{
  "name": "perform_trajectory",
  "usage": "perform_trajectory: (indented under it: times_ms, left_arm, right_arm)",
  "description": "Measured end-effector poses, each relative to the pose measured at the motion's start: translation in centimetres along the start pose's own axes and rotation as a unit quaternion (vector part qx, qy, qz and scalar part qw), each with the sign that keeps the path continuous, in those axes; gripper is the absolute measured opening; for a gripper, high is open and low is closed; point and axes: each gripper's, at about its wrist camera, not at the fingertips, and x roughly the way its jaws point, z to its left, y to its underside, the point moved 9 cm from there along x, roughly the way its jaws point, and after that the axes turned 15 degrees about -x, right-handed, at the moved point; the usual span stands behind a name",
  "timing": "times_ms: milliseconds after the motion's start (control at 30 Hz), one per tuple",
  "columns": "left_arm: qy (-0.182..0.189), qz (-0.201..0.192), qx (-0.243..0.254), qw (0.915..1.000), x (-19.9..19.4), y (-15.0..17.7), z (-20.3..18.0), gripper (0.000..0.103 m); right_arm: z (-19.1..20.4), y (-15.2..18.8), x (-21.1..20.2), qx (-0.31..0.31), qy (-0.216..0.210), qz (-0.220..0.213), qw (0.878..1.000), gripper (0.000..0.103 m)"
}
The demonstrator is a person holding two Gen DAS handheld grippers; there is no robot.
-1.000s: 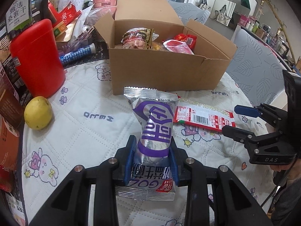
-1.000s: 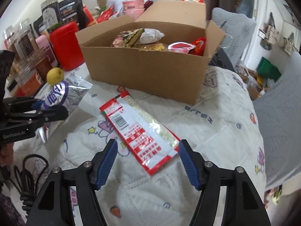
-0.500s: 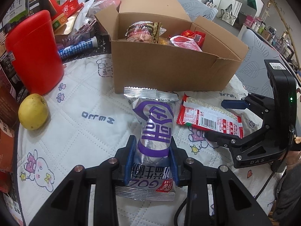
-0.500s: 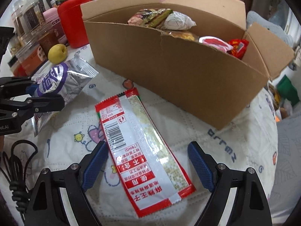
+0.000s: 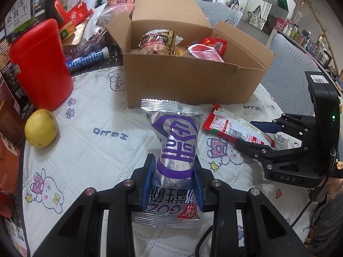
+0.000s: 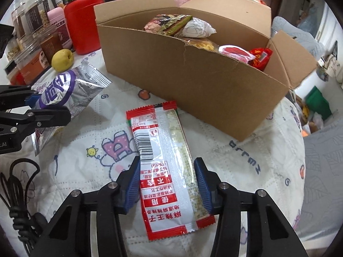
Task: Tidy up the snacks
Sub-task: 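Hold the GOZ pouch in the left tool while the right tool grasps the red-and-white strip packet, then carry the GOZ pouch and strip packet in both tools over the cardboard box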
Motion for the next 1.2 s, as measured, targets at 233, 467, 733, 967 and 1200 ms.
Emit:
perform_trajectory:
  times_ms: [233, 467, 733, 967, 1200]
  left_arm:
    - [0.010, -0.007, 0.007, 0.9999, -1.7, 0.9, -0.7, 0.032]
    - [0.020, -0.016, 0.015, 0.9996, -3.6, 2.2, -1.5, 0.032]
    - [0.036, -0.034, 0.030, 0.9983, -6.0, 2.8, -2.4, 0.032]
    - [0.053, -0.056, 0.051, 0.9957, -8.4, 2.7, -4.2, 0.033]
    - [0.073, -0.093, 0.077, 0.9901, -10.9, 1.3, -6.8, 0.032]
  right_arm:
    - [0.5, 0.9, -3.0, 0.036, 0.005, -0.022, 0.999, 0.048]
    - [1.4, 1.7, -6.1, 0.053, 0.019, -0.042, 0.998, 0.048]
    - [2.9, 2.9, -9.3, 0.093, 0.029, -0.071, 0.993, 0.048]
    - [3.6, 3.9, -12.4, 0.136, 0.043, -0.102, 0.984, 0.048]
    - [3.6, 3.6, -15.5, 0.149, 0.071, -0.128, 0.978, 0.048]
